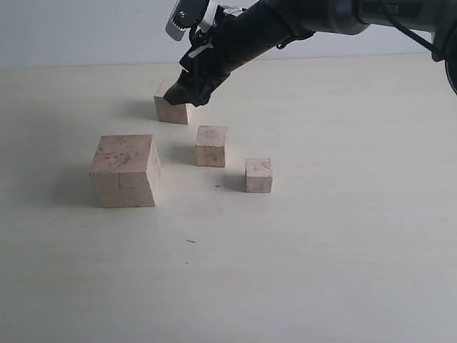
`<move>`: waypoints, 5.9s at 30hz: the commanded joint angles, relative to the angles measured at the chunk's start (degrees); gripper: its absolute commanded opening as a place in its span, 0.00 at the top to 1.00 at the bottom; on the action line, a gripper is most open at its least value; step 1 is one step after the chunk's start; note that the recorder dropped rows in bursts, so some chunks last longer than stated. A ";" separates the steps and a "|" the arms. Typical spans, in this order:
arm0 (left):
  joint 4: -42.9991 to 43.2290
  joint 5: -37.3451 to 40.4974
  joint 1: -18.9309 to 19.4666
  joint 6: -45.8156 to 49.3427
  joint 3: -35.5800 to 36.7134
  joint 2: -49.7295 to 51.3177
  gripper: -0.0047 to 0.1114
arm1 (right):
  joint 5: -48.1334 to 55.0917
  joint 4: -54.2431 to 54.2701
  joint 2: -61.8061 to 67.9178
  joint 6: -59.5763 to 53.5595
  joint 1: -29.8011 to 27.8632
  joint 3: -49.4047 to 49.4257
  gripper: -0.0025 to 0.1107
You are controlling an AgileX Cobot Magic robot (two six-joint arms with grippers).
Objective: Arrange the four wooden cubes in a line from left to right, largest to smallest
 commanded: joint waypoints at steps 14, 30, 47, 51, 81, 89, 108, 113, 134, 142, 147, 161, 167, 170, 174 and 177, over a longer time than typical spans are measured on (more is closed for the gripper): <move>-0.16 -0.60 -0.32 0.03 0.20 -0.35 0.96 | 4.56 13.21 -0.50 8.29 0.59 -0.31 0.31; -0.16 -0.60 -0.32 0.03 0.20 -0.35 0.96 | 2.53 21.98 -0.50 16.55 0.56 -0.31 0.31; -0.16 -0.60 -0.32 0.03 0.20 -0.35 0.96 | -13.72 21.09 6.45 -2.76 0.94 -0.31 0.31; -0.16 -0.60 -0.32 0.03 0.20 -0.35 0.96 | -16.34 21.09 7.49 -2.61 0.94 -0.31 0.31; -0.16 -0.60 -0.32 0.03 0.20 -0.35 0.96 | -17.09 23.30 12.42 -5.41 5.92 -3.87 0.37; -0.16 -0.60 -0.32 0.03 0.20 -0.35 0.96 | -16.96 23.55 12.42 -1.91 5.91 -3.87 0.37; -0.16 -0.60 -0.32 0.03 0.20 -0.35 0.96 | -18.61 23.80 12.42 -0.95 5.91 -4.29 0.39; -0.16 -0.60 -0.32 0.03 0.20 -0.35 0.96 | -18.21 23.59 12.42 -0.95 5.91 -4.29 0.58; -0.16 -0.60 -0.32 0.03 0.20 -0.35 0.96 | -14.64 -0.42 2.06 29.88 8.94 -4.29 0.96; -0.16 -0.60 -0.32 0.03 0.20 -0.35 0.96 | -19.24 -46.28 2.26 83.39 18.17 -9.97 0.96; -0.16 -0.60 -0.32 0.03 0.20 -0.35 0.96 | -11.62 -73.74 5.25 113.99 18.86 -19.07 0.96; -0.16 -0.60 -0.32 0.03 0.20 -0.35 0.96 | -12.89 -68.25 15.14 109.06 18.60 -28.34 0.19; -0.16 -0.60 -0.32 0.03 0.20 -0.35 0.96 | -16.03 -67.48 17.45 110.53 18.60 -28.34 0.09; -0.16 -0.60 -0.32 0.03 0.20 -0.35 0.96 | -16.75 -67.88 18.24 110.53 18.60 -28.34 0.11; -0.16 -0.60 -0.32 0.03 0.20 -0.35 0.96 | -17.76 -68.11 18.85 111.66 18.60 -28.34 0.14; -0.16 -0.60 -0.32 0.03 0.20 -0.35 0.96 | -17.25 -73.86 19.36 114.77 18.46 -28.34 0.14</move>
